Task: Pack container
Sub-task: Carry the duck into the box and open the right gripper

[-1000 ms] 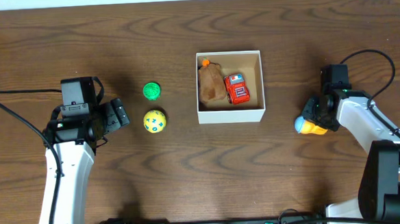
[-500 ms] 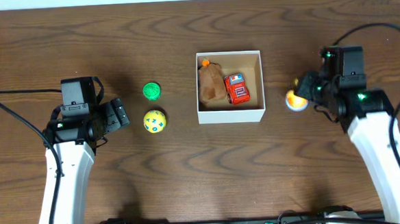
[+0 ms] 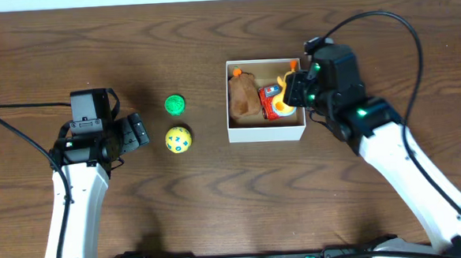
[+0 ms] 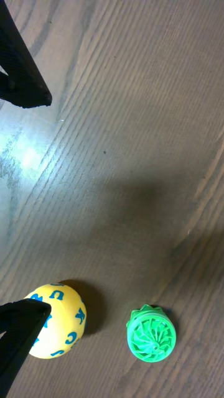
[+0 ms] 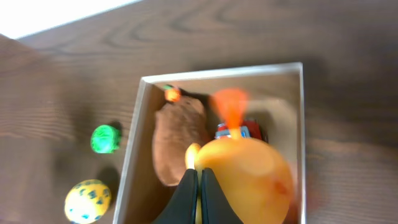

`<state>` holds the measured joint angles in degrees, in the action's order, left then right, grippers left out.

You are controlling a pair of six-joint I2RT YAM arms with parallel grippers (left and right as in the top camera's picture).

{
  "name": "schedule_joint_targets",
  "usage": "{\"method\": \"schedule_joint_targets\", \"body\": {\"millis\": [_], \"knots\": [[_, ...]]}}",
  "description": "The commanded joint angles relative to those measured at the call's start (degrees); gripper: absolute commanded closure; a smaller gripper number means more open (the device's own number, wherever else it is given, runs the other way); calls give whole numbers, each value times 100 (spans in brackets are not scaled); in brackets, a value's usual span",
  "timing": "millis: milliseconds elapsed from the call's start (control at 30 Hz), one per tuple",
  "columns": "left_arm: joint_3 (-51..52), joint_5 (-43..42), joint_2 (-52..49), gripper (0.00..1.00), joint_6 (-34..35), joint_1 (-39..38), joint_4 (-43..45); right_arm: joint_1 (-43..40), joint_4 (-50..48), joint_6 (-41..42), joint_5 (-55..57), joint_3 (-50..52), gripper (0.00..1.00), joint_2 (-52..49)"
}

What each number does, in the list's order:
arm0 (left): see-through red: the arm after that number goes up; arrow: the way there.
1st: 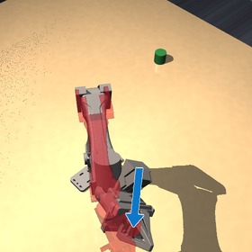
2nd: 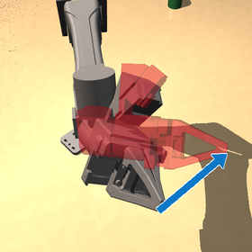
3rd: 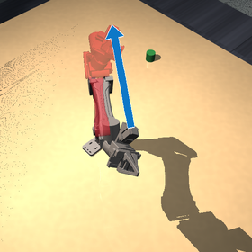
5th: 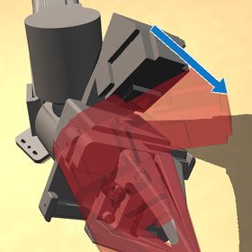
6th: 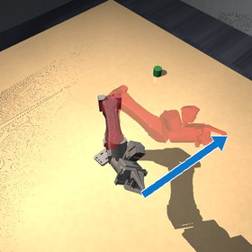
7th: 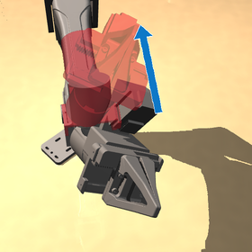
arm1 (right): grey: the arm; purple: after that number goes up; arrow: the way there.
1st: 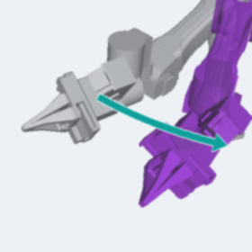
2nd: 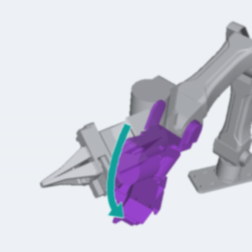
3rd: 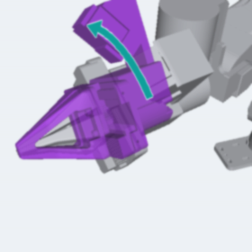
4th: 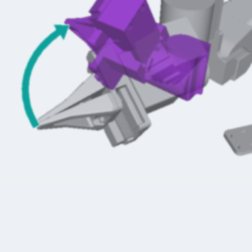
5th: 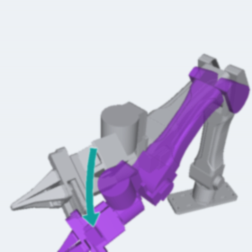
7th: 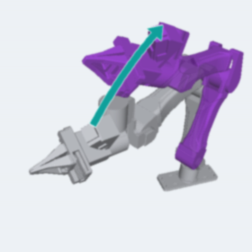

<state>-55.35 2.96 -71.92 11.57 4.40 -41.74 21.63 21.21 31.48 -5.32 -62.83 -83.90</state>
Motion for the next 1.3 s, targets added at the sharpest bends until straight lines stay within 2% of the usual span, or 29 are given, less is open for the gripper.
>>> {"method": "schedule_joint_targets", "body": {"millis": [0, 200, 367, 533, 633, 867, 900, 1000, 1267], "knots": [[-114, 2, -33, 2, -96, 31, -4, 74, -186, 326, 72, -22, 99, -459], [-114, 2, -33, 2, -96, 31, -4, 216, -354, 365, 15, -22, 99, -984], [-114, 2, -33, 2, -96, 31, -4, 393, -4, 391, 31, -22, 99, -977], [-114, 2, -33, 2, -96, 31, -2, 404, 581, 682, 549, -22, 98, -977], [-114, 2, -33, 2, -96, 31, -2, 404, 501, 481, 673, -24, 85, -951], [-114, 2, -33, 2, -96, 31, -4, 411, 13, -334, 601, -24, 25, -605], [-114, 2, -33, 2, -96, 31, -4, 411, -37, -387, 595, -24, 22, -516], [-114, 2, -33, 2, -96, 31, -4, 396, -109, -455, 599, -24, 19, -225], [-114, 2, -33, 2, -96, 31, -2, -238, 286, -380, 684, -24, 30, 560]]}}
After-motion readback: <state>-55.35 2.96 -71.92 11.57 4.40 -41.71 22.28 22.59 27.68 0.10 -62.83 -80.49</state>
